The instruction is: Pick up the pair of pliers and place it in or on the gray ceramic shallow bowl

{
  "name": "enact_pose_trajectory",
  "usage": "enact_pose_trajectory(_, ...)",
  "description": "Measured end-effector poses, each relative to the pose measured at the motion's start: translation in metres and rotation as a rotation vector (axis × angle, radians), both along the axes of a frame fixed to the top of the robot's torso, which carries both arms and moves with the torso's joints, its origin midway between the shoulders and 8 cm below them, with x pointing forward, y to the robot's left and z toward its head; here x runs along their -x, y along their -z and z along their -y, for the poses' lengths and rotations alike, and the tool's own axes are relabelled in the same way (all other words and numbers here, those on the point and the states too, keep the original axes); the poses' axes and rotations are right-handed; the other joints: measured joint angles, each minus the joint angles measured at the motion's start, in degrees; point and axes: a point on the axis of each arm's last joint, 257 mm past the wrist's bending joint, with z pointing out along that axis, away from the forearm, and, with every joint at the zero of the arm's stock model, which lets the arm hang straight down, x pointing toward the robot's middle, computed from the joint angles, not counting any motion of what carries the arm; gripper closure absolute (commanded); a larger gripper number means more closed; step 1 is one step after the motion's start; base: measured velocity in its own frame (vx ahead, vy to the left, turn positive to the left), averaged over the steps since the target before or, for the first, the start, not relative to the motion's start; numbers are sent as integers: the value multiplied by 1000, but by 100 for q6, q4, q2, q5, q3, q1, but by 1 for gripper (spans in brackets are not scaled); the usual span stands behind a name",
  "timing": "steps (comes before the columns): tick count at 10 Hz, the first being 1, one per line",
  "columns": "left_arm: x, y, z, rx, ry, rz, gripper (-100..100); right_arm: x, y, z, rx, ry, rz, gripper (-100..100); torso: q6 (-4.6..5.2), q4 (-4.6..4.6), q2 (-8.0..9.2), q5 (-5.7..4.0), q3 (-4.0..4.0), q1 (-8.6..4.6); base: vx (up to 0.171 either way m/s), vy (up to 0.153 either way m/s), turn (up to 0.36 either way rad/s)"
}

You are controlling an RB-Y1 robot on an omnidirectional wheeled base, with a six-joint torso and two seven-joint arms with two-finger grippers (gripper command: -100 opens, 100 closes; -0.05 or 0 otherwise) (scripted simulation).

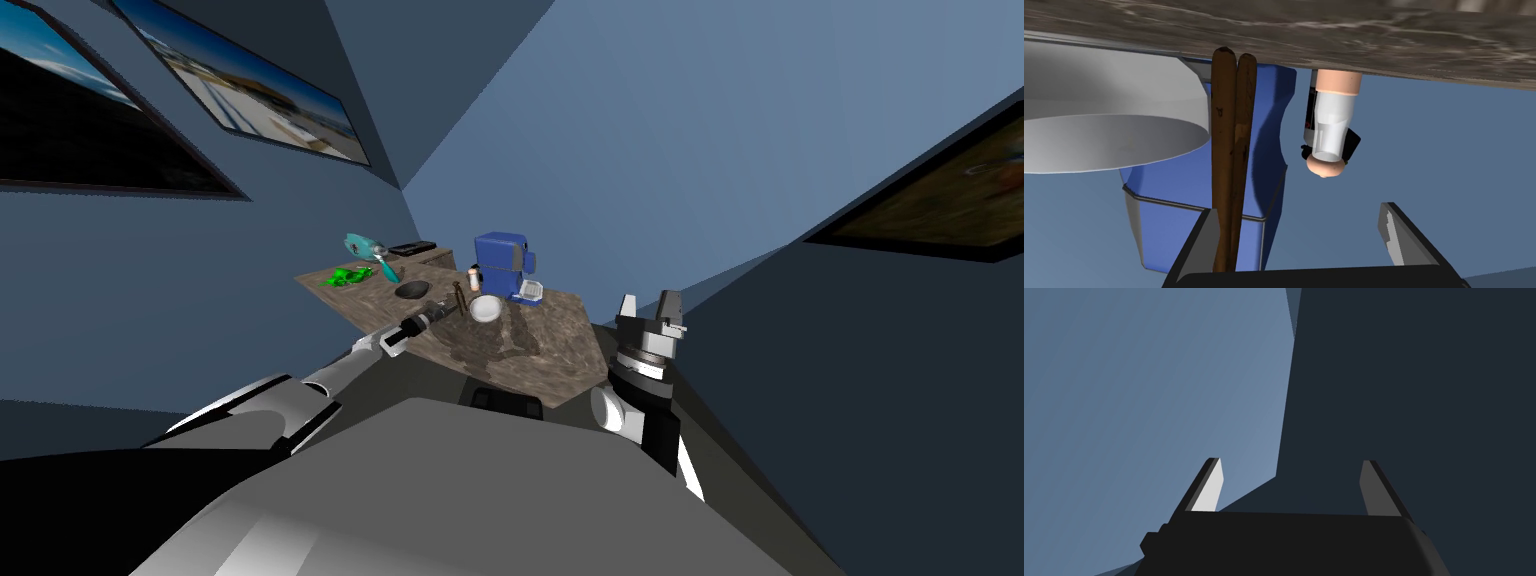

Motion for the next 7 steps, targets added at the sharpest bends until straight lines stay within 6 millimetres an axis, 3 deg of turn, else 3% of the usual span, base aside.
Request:
enact_pose_trajectory(1, 0, 3, -9, -4, -13, -7, -100, 0, 0, 0, 0, 0, 0, 0, -1, -1, -2, 1, -1, 8, -25, -39, 90)
enact_pose_trajectory(4, -14, -15, -15, -13, 1, 23, -100, 0, 0, 0, 0, 0, 0, 0, 1, -1, -5, 1, -3, 6, -8, -36, 9)
enact_pose_trajectory(6, -11, -7, -29, -21, -27, 4, -100, 0, 0, 0, 0, 0, 0, 0, -1, -2, -5, 5, -3, 19, -12, -28, 39)
enact_pose_trajectory(7, -16, -17, -32, -27, -20, 17, -100, 0, 0, 0, 0, 0, 0, 0, -2, 0, 1, 2, 0, 11, -24, -80, 49)
